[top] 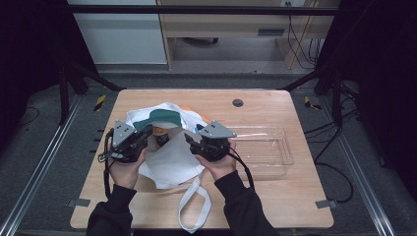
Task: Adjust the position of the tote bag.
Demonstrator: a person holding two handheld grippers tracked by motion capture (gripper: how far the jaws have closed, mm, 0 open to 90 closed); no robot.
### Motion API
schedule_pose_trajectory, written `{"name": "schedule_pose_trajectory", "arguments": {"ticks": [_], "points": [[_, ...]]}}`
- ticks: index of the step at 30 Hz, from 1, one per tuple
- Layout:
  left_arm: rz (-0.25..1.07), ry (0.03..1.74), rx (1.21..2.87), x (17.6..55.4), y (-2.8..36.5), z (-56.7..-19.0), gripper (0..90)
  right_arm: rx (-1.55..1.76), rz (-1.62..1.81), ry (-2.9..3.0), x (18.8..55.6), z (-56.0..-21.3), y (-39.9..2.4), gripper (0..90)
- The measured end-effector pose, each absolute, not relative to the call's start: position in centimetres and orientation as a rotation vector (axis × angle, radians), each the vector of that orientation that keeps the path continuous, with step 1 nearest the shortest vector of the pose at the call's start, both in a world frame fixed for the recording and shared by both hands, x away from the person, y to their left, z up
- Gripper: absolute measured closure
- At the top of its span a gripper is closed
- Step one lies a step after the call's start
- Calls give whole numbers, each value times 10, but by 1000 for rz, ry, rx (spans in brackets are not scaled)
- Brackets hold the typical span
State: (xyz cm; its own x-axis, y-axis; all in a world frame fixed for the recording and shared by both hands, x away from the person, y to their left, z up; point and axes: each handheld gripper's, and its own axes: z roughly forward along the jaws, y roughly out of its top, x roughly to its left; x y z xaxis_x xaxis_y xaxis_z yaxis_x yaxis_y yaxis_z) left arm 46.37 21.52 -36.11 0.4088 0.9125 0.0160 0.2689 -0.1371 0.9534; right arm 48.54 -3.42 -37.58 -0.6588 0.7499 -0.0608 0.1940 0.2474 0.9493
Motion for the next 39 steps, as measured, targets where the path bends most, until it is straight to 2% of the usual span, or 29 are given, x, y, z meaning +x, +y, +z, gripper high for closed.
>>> {"name": "schedule_pose_trajectory", "arguments": {"ticks": [4,8,11,12,15,16,25,29,32,34,35,36,37,39], "points": [[799,1050,1652,463,214,-362,899,867,1391,2024,493,-381,-26,483],[794,1050,1654,463,214,-363,899,884,1376,2023,498,-386,-22,528],[795,1046,1660,462,214,-363,899,895,1361,2026,499,-387,-22,626],[795,1047,1658,461,213,-363,899,894,1357,2027,499,-387,-21,683],[794,1041,1664,460,211,-364,899,894,1352,2030,499,-388,-20,732],[793,1039,1670,460,211,-364,899,895,1344,2028,498,-387,-20,782],[796,1010,1696,441,212,-363,850,921,1370,2012,500,-381,-25,825],[827,976,1697,426,213,-355,796,920,1370,2021,499,-381,-25,825],[855,969,1667,418,218,-342,707,922,1370,2021,499,-380,-25,825],[860,969,1656,417,219,-340,685,922,1371,2020,499,-379,-25,825],[864,969,1653,418,221,-336,629,922,1370,2022,498,-378,-25,824],[865,974,1654,419,223,-335,629,922,1370,2022,498,-378,-25,824],[863,980,1657,421,225,-334,571,923,1370,2025,498,-378,-26,824],[849,1000,1664,426,229,-334,529,922,1369,2027,498,-378,-26,824]]}}
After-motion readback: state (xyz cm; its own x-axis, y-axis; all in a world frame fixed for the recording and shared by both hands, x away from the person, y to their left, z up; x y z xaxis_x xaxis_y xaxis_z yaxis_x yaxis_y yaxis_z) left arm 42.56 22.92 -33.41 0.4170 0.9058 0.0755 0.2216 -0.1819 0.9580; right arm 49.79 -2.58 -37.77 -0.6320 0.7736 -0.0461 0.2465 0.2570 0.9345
